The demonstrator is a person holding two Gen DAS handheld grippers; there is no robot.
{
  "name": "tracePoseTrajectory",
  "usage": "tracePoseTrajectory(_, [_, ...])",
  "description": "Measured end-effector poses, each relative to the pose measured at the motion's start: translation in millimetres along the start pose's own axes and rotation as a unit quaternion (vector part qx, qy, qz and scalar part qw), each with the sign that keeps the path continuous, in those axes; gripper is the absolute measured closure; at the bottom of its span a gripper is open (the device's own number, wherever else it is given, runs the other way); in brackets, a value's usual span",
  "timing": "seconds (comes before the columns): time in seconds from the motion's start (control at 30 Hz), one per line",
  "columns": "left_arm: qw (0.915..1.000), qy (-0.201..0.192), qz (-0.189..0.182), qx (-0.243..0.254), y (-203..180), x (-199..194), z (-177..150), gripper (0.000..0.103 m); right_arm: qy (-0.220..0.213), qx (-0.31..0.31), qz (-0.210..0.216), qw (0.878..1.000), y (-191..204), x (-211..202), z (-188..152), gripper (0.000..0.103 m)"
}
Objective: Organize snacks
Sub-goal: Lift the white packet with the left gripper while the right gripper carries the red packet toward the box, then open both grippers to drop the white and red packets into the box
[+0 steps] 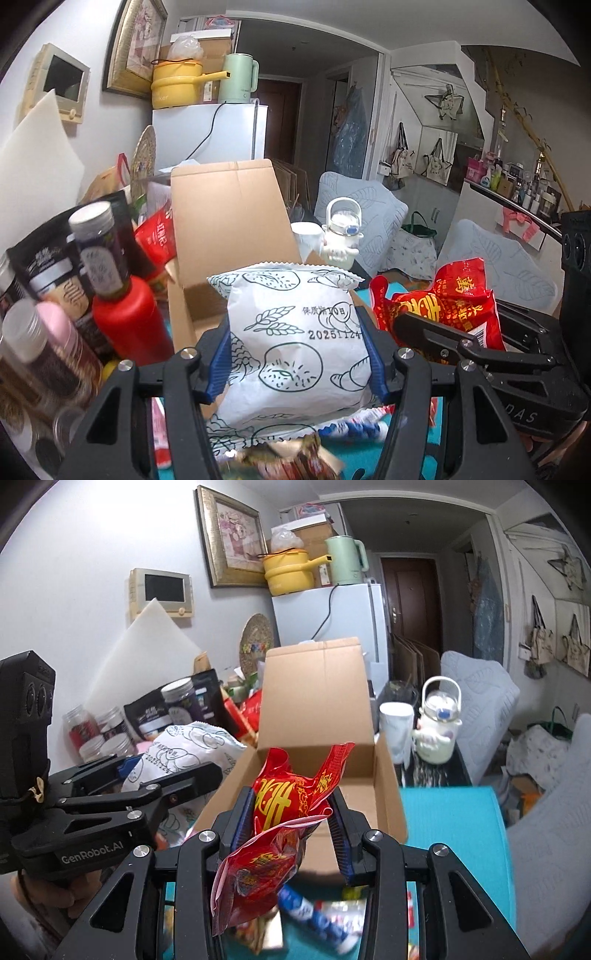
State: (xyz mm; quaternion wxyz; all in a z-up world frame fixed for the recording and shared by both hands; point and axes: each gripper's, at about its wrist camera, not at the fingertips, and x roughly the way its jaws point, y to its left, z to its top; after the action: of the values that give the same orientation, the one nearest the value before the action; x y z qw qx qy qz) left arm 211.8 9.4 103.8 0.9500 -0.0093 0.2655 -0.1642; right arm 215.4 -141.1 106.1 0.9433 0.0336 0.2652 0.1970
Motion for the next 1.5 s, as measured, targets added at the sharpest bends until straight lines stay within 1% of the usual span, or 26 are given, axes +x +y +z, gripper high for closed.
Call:
tracePoseTrajectory(0.17, [0.9999, 0.009, 0.003, -0.003, 10, 36, 13, 0.044, 0.000, 0.004, 0.002, 1.000, -13, 31, 14, 0.064])
tracePoseTrajectory(0.37, [0.9995, 0.027, 0.011, -0.013, 24, 79, 18, 0.044, 0.012, 0.019, 0.004, 1.000, -33, 71, 20, 0.064])
tracePoseTrajectory(0.6, [0.9972, 0.064, 0.032, -0.020, 37, 124, 9, 0.044, 0.049, 0.029, 0.008, 0.998, -48, 118, 13, 0.064])
tracePoseTrajectory(0.7, [0.9949, 0.093, 0.035, -0.018, 42, 145, 1, 0.044, 0.066, 0.033, 0.008, 0.997, -52, 133, 8, 0.064])
tracePoseTrajectory(0.83, [0.9922, 0.114, 0.045, -0.022, 48, 162, -5, 0.044, 0.095, 0.039, 0.015, 0.995, -58, 152, 1, 0.064])
tracePoseTrajectory(0.97, [0.9872, 0.147, 0.059, -0.021, 51, 180, -13, 0.044, 0.116, 0.039, 0.014, 0.992, -60, 162, -4, 0.064])
tracePoseTrajectory(1.1, [0.9820, 0.176, 0.065, -0.020, 52, 195, -23, 0.044, 0.145, 0.039, 0.006, 0.989, -64, 177, -13, 0.064])
tracePoseTrajectory(1.17, [0.9776, 0.197, 0.074, -0.013, 50, 204, -29, 0.044, 0.161, 0.041, 0.002, 0.986, -67, 185, -19, 0.064])
tracePoseTrajectory(1.33, [0.9693, 0.229, 0.089, -0.010, 52, 218, -41, 0.044, 0.185, 0.042, -0.003, 0.982, -70, 197, -28, 0.064])
tracePoseTrajectory(1.37, [0.9674, 0.236, 0.091, -0.009, 52, 221, -43, 0.044, 0.189, 0.041, -0.002, 0.981, -70, 199, -29, 0.068])
tracePoseTrajectory(1.4, [0.9666, 0.239, 0.092, -0.008, 52, 223, -45, 0.044, 0.190, 0.037, -0.004, 0.981, -69, 200, -29, 0.075])
tracePoseTrajectory(1.43, [0.9661, 0.240, 0.095, -0.002, 51, 224, -46, 0.044, 0.192, 0.032, -0.010, 0.981, -69, 201, -30, 0.075])
tracePoseTrajectory(1.5, [0.9650, 0.244, 0.097, 0.003, 48, 227, -47, 0.044, 0.192, 0.029, -0.006, 0.981, -68, 202, -32, 0.075])
